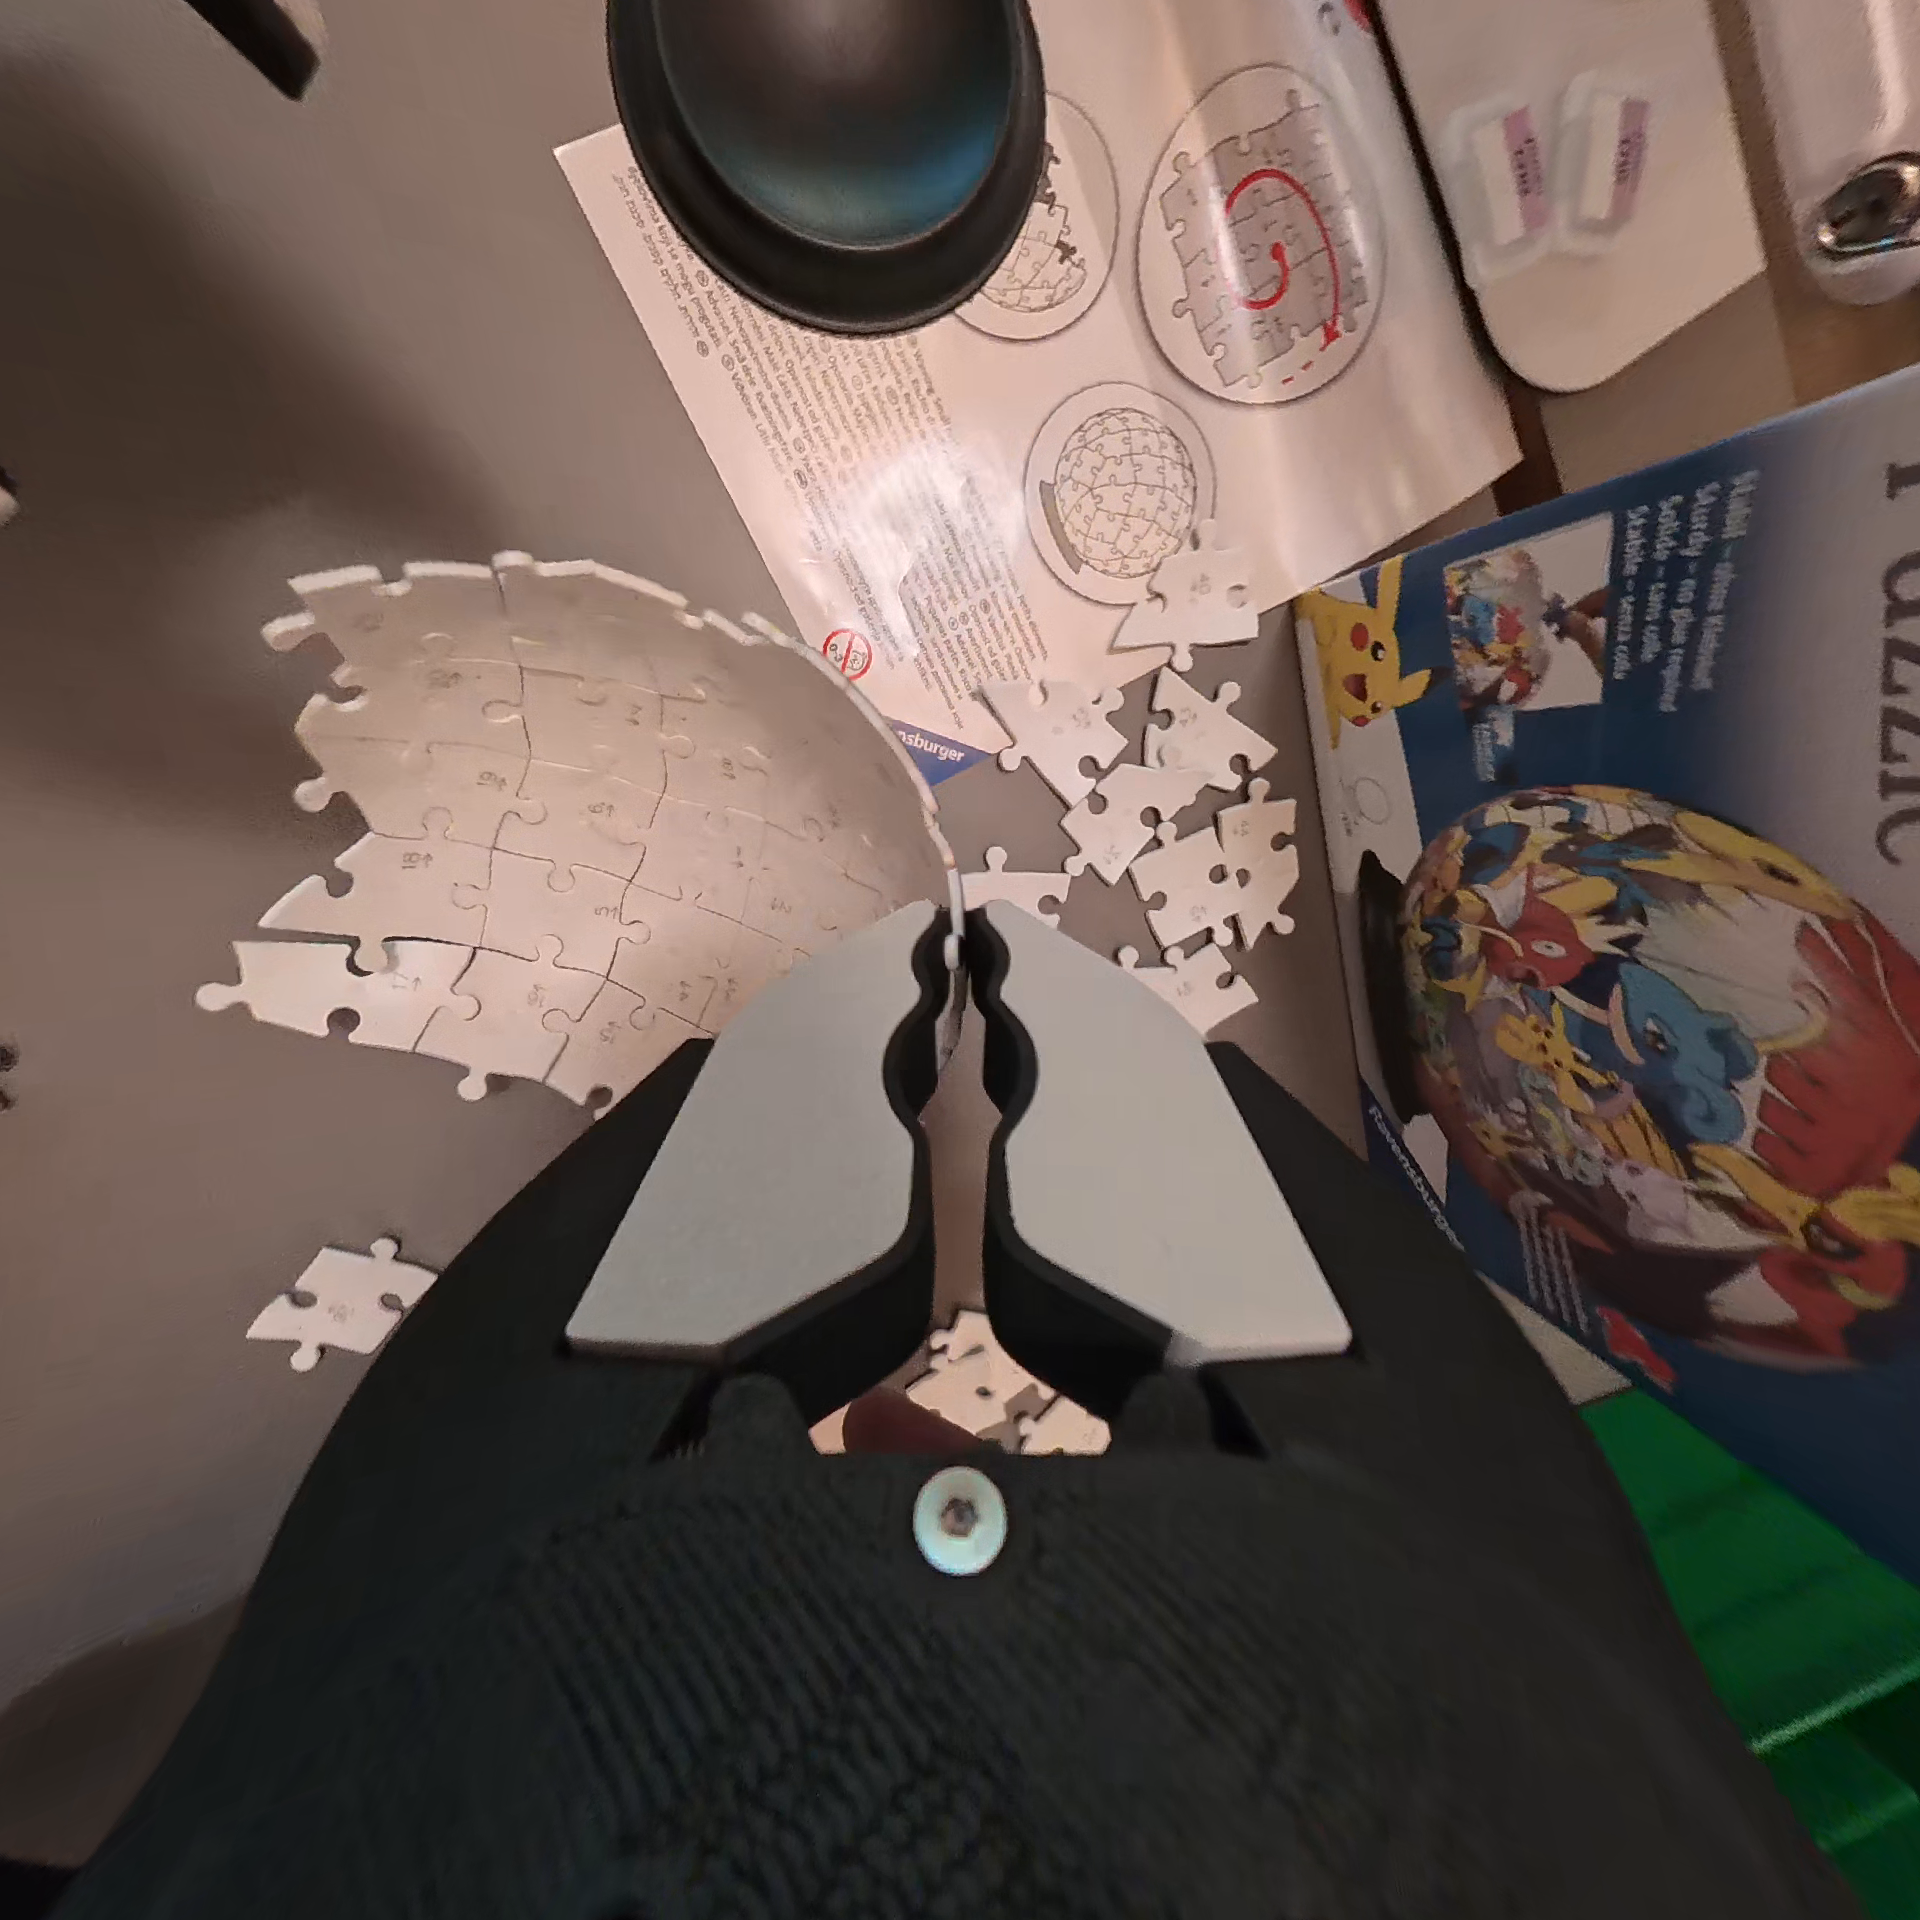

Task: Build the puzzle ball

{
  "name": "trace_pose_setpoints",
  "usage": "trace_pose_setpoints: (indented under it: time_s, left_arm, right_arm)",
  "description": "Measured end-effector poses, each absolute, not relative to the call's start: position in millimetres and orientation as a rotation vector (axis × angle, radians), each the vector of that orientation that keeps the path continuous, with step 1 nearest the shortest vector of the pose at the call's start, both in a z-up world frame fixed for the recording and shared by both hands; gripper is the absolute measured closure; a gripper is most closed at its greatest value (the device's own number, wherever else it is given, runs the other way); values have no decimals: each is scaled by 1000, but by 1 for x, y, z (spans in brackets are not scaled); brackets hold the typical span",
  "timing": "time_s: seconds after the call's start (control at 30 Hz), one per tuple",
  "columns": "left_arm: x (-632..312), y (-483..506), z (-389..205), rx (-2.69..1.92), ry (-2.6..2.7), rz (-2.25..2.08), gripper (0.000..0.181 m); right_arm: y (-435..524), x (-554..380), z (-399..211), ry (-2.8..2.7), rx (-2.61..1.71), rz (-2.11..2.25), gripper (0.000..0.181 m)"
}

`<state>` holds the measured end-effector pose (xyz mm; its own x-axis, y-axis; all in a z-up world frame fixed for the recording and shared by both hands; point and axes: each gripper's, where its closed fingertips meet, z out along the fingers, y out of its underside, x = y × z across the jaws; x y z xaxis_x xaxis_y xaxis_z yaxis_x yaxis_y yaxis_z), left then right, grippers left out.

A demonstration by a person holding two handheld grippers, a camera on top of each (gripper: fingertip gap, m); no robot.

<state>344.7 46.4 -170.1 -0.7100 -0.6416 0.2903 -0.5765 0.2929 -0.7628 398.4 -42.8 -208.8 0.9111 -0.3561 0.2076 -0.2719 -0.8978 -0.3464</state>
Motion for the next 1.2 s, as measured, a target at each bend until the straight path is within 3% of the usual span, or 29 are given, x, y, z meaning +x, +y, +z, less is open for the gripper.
trace_pose_setpoints:
  time_s: [0.3, 0.63, 1.2]
  left_arm:
    - [319, 29, -169, -989, 2478, -1335, 141]
    - [283, -1, -228, -689, 2474, -1035, 181]
    - [295, -4, -269, -732, 2485, -841, 181]
  right_arm:
    - [-45, 386, -197, 527, -2698, -625, 178]
    - [-44, 381, -190, 523, -2634, -744, 178]
    - [-32, 365, -181, 449, -2598, -749, 176]
